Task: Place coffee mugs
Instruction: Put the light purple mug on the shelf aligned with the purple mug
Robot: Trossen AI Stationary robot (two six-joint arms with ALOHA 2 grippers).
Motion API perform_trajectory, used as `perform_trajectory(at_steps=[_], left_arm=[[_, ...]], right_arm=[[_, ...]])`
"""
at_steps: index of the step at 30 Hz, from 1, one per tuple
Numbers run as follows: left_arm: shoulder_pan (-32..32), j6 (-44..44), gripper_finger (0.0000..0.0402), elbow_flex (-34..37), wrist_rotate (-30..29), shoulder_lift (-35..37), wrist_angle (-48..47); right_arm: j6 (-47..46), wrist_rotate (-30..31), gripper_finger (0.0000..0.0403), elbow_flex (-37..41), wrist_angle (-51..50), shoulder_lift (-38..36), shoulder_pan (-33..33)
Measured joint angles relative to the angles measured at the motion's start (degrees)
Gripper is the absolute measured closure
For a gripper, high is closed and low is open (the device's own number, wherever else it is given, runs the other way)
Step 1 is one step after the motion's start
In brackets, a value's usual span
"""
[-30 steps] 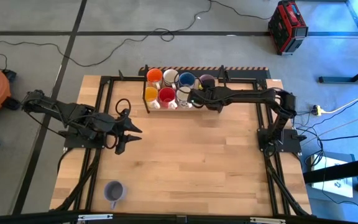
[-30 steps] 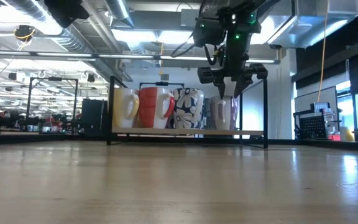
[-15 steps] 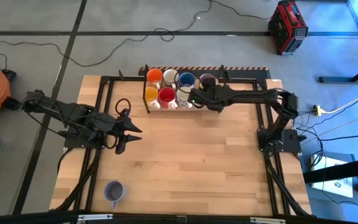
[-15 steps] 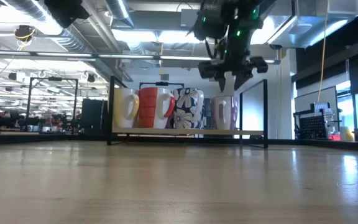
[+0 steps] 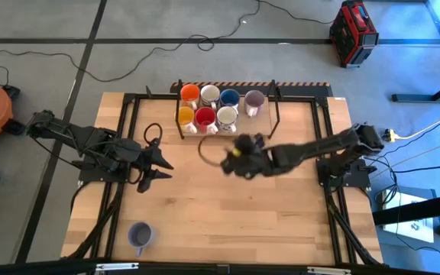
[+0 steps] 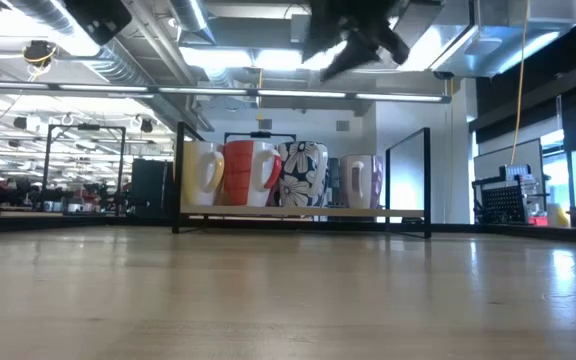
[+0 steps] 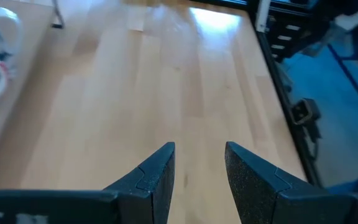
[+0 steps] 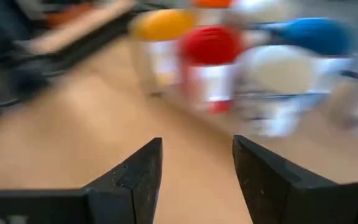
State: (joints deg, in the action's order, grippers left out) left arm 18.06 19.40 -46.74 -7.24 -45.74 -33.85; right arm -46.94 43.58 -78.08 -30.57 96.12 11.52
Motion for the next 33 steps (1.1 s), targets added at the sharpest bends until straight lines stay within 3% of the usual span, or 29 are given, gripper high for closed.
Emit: perform_trajectory(at_steps=[6, 13, 25, 33], left_arm=[[3.3, 1.0, 0.0266, 0.0, 3.3, 0.0, 0.0], [11.7, 4.2, 0.0266, 0.0, 5.2, -2.3, -0.2], [26.6, 17.1, 0.0266, 0.0, 5.5, -10.0, -0.4], [33.5, 26.5, 0.0266, 0.0, 6.8, -18.9, -7.0]], right_arm=[[4.4, -4.5, 0.0219, 0.0, 15.0, 4.0, 8.7], [2.9, -7.3, 0.0219, 0.0, 24.5, 9.5, 14.5], [-1.8, -10.3, 0.0219, 0.0, 26.4, 12.0, 18.0], [-1.7, -13.1, 0.0219, 0.0, 26.0, 12.0, 21.0]])
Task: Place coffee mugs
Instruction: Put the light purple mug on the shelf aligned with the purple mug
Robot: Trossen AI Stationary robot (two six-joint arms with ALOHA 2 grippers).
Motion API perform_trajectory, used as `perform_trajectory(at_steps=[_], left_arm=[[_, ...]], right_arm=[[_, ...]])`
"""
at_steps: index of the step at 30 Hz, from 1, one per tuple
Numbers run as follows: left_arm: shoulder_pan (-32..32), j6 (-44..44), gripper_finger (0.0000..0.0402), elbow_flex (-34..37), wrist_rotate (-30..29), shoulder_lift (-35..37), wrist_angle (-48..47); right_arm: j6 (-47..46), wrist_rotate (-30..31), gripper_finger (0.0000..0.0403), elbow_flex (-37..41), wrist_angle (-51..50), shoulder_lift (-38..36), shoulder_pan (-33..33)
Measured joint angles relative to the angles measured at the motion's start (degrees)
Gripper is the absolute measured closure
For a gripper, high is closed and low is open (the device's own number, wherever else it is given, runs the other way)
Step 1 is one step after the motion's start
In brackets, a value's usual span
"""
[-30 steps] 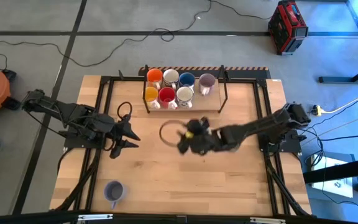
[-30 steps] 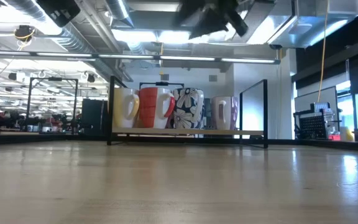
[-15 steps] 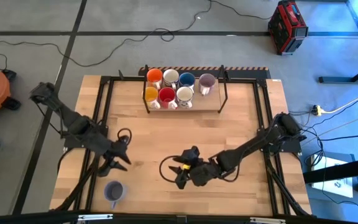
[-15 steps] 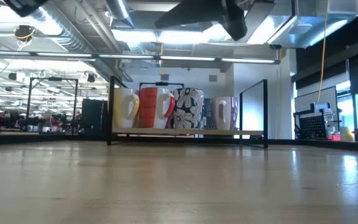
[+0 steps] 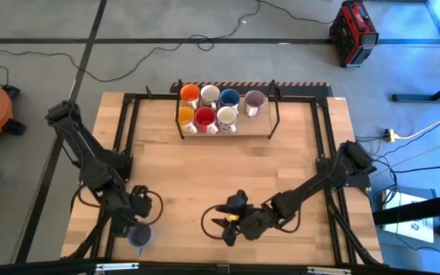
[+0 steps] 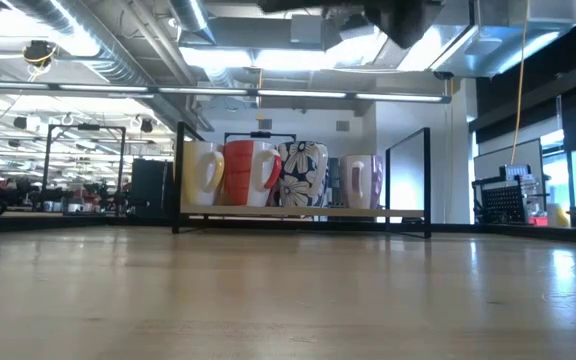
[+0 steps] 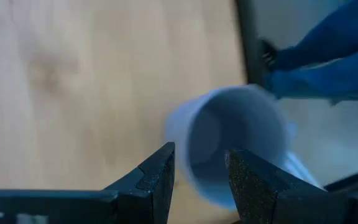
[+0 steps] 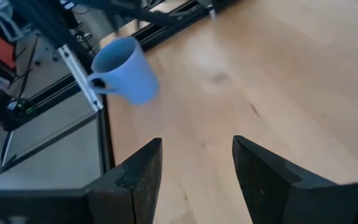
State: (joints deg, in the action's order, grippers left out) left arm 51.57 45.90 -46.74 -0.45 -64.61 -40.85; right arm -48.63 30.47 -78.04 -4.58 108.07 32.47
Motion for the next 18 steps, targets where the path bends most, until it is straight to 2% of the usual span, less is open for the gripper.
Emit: perform_trajectory(at_steps=[5, 12, 15, 18], left_arm=[[0.2, 2.1, 0.0266, 0.0, -0.2, -5.1, -0.5], [0.2, 1.8, 0.0273, 0.0, 3.1, -12.3, 1.6], [-0.1, 1.6, 0.0296, 0.0, 3.0, -14.5, 1.7], [-0.9, 0.4, 0.0339, 0.0, 3.0, -16.3, 2.6]], right_arm=[[0.1, 0.3, 0.0219, 0.0, -0.4, 0.0, 1.6], [-0.8, -0.1, 0.0219, 0.0, -1.6, 0.0, 2.5], [-0.9, -0.1, 0.0219, 0.0, -1.7, 0.0, 2.7], [-0.9, -0.2, 0.0219, 0.0, -1.7, 0.0, 2.9]])
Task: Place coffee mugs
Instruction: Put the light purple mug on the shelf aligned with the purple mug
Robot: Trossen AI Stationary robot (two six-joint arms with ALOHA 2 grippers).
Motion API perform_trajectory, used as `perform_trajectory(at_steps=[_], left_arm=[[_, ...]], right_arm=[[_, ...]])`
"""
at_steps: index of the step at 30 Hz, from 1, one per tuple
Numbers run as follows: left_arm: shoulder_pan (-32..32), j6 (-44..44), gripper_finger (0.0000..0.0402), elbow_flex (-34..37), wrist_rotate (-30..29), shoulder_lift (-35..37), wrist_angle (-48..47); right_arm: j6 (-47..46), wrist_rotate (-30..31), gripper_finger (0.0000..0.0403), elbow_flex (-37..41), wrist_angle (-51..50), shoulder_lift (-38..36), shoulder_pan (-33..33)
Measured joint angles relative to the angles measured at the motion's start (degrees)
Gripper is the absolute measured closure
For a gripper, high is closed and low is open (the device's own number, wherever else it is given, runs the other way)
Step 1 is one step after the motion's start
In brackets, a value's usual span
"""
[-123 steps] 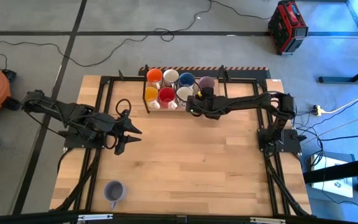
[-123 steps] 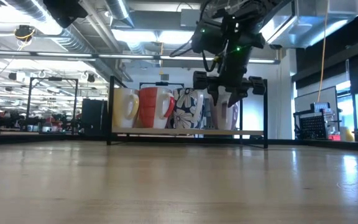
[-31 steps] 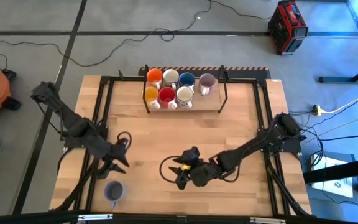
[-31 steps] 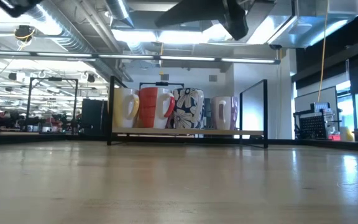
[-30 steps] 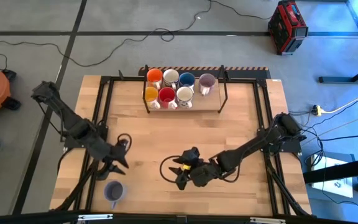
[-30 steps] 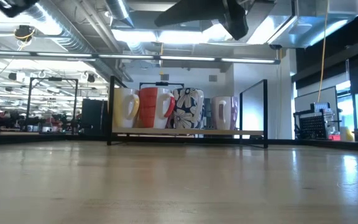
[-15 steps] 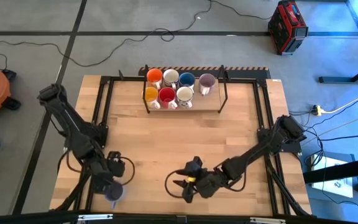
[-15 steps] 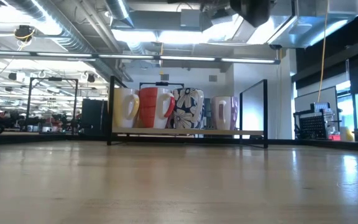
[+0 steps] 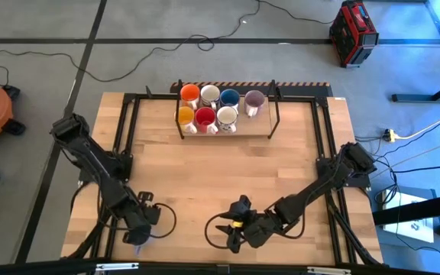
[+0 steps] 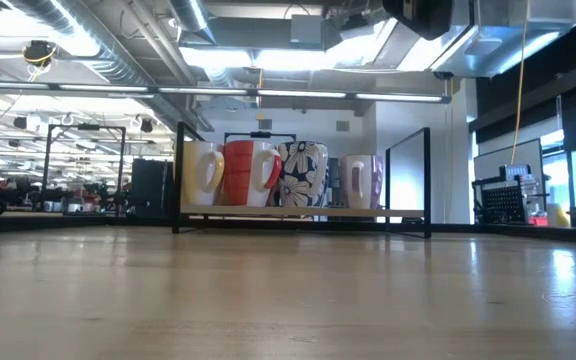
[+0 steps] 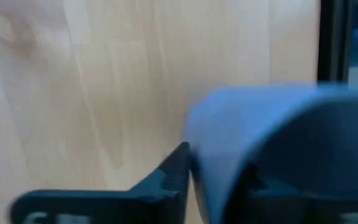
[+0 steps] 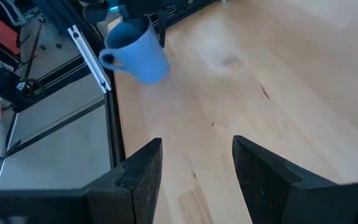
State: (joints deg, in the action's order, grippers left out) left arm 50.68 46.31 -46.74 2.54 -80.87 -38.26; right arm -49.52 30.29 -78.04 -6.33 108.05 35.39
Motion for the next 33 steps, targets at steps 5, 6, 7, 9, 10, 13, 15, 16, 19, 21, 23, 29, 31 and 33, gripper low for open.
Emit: perform_trajectory(at_steps=[5, 6, 7, 9, 10, 13, 15, 16, 19, 21, 23, 29, 31, 33], left_arm=[[-4.1, -1.8, 0.0387, -0.5, 0.0, -0.6, 3.0], [-5.4, -2.2, 0.0386, -1.1, -0.2, -0.6, 2.6], [-6.8, -3.4, 0.0385, -2.0, -0.5, -0.6, 2.2], [-9.8, -7.1, 0.0386, -4.5, -1.0, -0.6, 2.4], [-11.5, -9.0, 0.0387, -6.1, -1.5, -0.6, 2.6], [-17.5, -15.0, 0.0388, -11.5, -4.8, -2.1, -0.3], [-21.4, -18.7, 0.0388, -15.4, -6.2, -4.4, -2.4], [-23.2, -20.2, 0.0388, -17.2, -6.4, -5.7, -2.7], [-27.8, -23.7, 0.0388, -21.7, -6.2, -10.4, -2.8], [-30.2, -24.9, 0.0388, -24.5, -6.1, -14.0, -3.4], [-32.3, -25.8, 0.0388, -27.4, -6.2, -17.6, -4.2], [-35.4, -27.2, 0.0388, -34.7, -6.5, -27.4, -6.7], [-35.8, -27.2, 0.0388, -36.5, -6.8, -29.7, -7.5], [-36.1, -27.2, 0.0388, -37.7, -6.9, -31.2, -7.7]], right_arm=[[-1.0, 0.8, 0.0219, 0.0, -1.3, 0.0, 2.0], [-1.9, 1.9, 0.0219, 0.0, -2.1, 0.0, 2.8], [-3.5, 3.2, 0.0219, 0.0, -3.4, 0.0, 3.8], [-7.4, 6.1, 0.0219, 0.0, -6.6, 0.0, 6.0], [-9.6, 7.6, 0.0219, 0.0, -8.5, 0.0, 7.1], [-17.5, 12.1, 0.0219, 0.0, -15.1, 0.0, 10.5], [-22.0, 14.9, 0.0219, 0.0, -18.3, 0.0, 12.4], [-24.1, 15.8, 0.0219, 0.0, -19.6, 0.0, 13.3], [-28.1, 16.2, 0.0219, 0.0, -22.3, 0.0, 15.0], [-29.4, 16.1, 0.0219, 0.0, -23.3, 0.0, 15.4], [-29.9, 15.8, 0.0219, 0.0, -24.0, 0.0, 15.4], [-29.6, 15.2, 0.0219, 0.0, -24.5, 0.0, 15.2], [-29.6, 15.2, 0.0219, 0.0, -25.1, 0.0, 15.2], [-29.6, 15.2, 0.0219, 0.0, -25.6, 0.0, 15.2]])
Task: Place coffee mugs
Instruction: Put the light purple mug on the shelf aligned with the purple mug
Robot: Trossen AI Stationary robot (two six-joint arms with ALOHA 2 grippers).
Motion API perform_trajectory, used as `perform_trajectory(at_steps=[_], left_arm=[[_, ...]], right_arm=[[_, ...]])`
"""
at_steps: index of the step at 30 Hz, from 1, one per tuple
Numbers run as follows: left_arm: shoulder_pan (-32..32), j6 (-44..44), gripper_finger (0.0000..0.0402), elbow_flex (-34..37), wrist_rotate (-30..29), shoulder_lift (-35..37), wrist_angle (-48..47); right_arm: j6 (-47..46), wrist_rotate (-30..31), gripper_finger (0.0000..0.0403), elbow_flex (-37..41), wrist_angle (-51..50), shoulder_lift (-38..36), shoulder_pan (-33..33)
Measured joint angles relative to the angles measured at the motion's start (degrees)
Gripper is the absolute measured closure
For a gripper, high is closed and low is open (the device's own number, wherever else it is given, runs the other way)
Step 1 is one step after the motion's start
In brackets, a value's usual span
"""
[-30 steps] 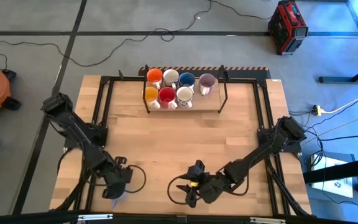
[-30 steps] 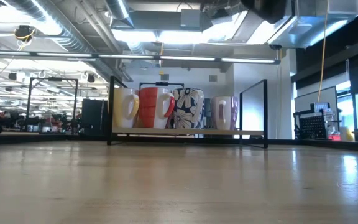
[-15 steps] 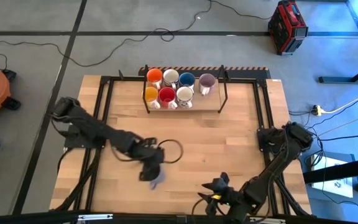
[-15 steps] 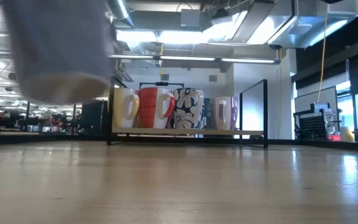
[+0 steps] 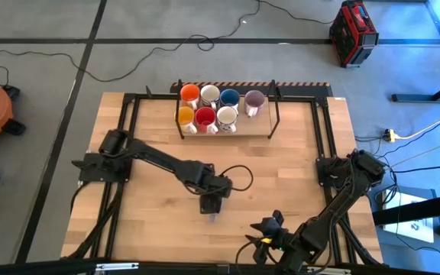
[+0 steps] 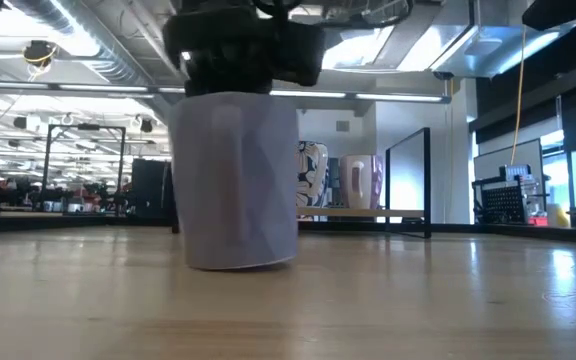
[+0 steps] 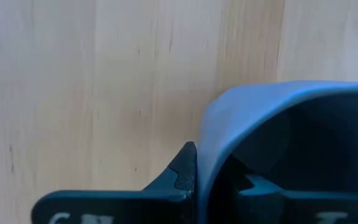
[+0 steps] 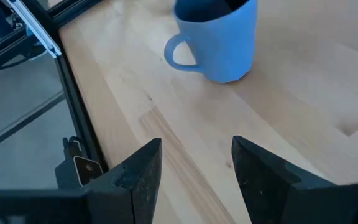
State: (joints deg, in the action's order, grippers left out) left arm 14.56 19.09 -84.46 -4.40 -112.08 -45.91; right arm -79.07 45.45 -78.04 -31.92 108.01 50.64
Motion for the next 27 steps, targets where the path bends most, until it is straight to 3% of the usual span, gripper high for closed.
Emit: perform_trajectory(at_steps=[10, 17, 22, 27], left_arm=[[-0.3, 1.4, 0.037, -1.0, 0.5, -1.2, 0.2], [-0.3, 1.4, 0.0301, -1.1, 2.6, -1.3, -0.2], [0.1, -0.1, 0.0265, -6.9, 2.9, -1.3, -6.4], [2.0, -4.3, 0.0259, -16.3, -0.3, -1.2, -16.1]], right_arm=[[0.0, -0.8, 0.0219, 0.0, -1.2, 0.0, 0.0], [-0.1, -4.4, 0.0208, 0.0, -1.6, 0.0, -0.8], [0.0, -4.5, 0.0164, 0.0, -1.6, 0.0, -0.8], [1.4, -4.1, 0.0135, 0.0, -0.1, 0.2, -0.8]])
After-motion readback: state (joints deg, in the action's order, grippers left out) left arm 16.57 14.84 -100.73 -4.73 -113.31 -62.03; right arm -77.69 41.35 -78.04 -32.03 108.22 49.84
